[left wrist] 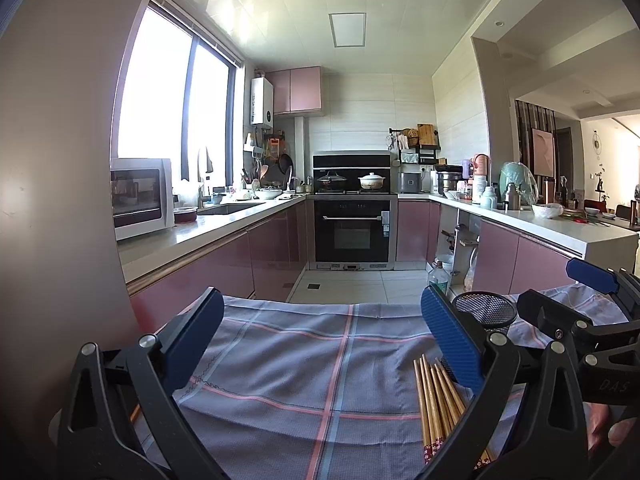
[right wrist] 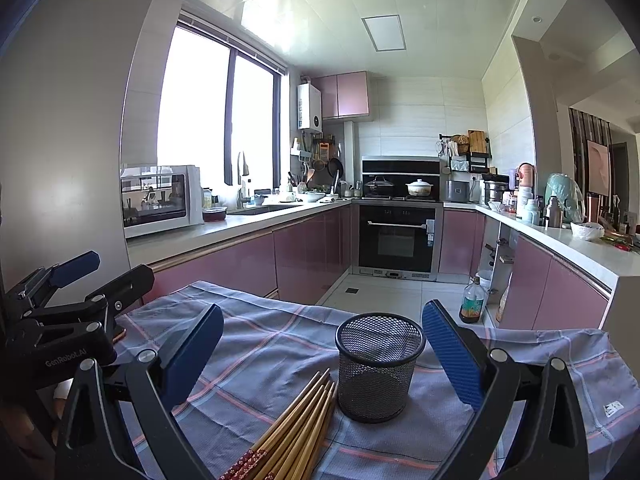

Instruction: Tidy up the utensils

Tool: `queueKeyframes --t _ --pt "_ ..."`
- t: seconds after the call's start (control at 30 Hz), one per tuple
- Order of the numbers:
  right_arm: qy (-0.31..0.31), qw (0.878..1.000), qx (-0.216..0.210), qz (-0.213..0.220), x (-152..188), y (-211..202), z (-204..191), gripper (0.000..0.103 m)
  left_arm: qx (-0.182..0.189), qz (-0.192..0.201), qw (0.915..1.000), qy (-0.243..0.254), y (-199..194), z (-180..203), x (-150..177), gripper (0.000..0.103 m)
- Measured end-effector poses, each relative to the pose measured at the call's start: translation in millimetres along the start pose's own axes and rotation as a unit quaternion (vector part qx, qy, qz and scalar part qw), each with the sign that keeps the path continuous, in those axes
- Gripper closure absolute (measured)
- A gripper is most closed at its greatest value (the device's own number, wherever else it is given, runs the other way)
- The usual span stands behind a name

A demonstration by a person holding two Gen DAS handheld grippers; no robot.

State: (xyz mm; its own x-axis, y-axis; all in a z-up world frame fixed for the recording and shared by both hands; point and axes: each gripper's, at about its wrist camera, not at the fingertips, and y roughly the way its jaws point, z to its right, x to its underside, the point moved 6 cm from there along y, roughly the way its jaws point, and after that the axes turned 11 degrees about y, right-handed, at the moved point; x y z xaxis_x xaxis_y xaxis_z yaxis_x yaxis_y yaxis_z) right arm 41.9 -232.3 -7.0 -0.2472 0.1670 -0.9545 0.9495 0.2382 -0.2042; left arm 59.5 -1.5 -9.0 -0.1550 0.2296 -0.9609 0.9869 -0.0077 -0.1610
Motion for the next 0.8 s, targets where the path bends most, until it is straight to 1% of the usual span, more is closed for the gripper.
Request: queueKeyframes --t 0.8 --pt "0.0 1.0 0.0 0.004 -0.5 -0.8 -1.1 0.007 0.0 0.0 1.0 0.0 -0.3 -0.1 0.1 0.006"
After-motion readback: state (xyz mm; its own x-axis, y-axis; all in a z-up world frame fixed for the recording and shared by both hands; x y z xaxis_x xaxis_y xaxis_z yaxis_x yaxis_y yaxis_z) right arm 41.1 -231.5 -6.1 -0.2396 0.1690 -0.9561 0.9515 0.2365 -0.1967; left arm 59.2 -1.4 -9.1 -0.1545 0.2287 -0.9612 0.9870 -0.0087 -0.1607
